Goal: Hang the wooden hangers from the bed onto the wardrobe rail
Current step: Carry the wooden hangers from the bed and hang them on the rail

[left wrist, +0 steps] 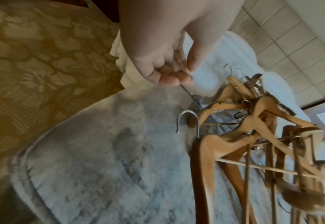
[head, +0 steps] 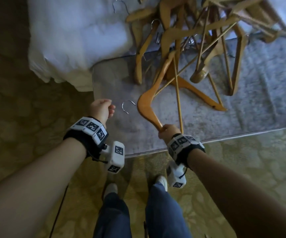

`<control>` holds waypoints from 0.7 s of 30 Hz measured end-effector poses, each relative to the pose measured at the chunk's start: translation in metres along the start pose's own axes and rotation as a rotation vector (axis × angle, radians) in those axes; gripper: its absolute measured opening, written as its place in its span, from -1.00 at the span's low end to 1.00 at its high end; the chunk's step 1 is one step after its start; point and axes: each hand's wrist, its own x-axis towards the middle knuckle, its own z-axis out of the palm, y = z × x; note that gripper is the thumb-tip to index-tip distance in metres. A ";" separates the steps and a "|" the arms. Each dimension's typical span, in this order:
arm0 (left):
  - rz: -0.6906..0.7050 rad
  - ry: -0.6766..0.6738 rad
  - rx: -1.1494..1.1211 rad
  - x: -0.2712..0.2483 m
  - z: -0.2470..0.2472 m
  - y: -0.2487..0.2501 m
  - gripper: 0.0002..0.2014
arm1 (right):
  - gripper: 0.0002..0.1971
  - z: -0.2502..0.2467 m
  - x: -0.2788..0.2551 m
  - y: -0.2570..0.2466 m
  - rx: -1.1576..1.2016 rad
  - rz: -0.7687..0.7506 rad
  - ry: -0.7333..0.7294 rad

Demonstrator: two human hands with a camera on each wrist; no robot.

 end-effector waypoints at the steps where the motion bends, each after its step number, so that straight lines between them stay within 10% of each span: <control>1: 0.001 -0.013 0.005 -0.004 -0.003 0.010 -0.79 | -0.85 -0.005 -0.015 -0.008 0.031 -0.023 -0.005; 10: 0.046 -0.253 -0.036 -0.059 -0.062 0.130 -0.73 | -0.95 -0.082 -0.171 -0.105 0.438 -0.221 0.139; 13: 0.202 -0.263 0.017 -0.079 -0.096 0.173 -0.77 | -0.94 -0.089 -0.224 -0.135 0.366 -0.379 0.209; 18: 0.655 -0.105 0.313 -0.121 -0.167 0.253 -0.24 | -0.85 -0.107 -0.310 -0.182 0.089 -0.600 0.356; 21: 0.917 -0.090 0.414 -0.148 -0.213 0.287 -0.47 | -0.84 -0.117 -0.354 -0.211 -0.012 -0.700 0.470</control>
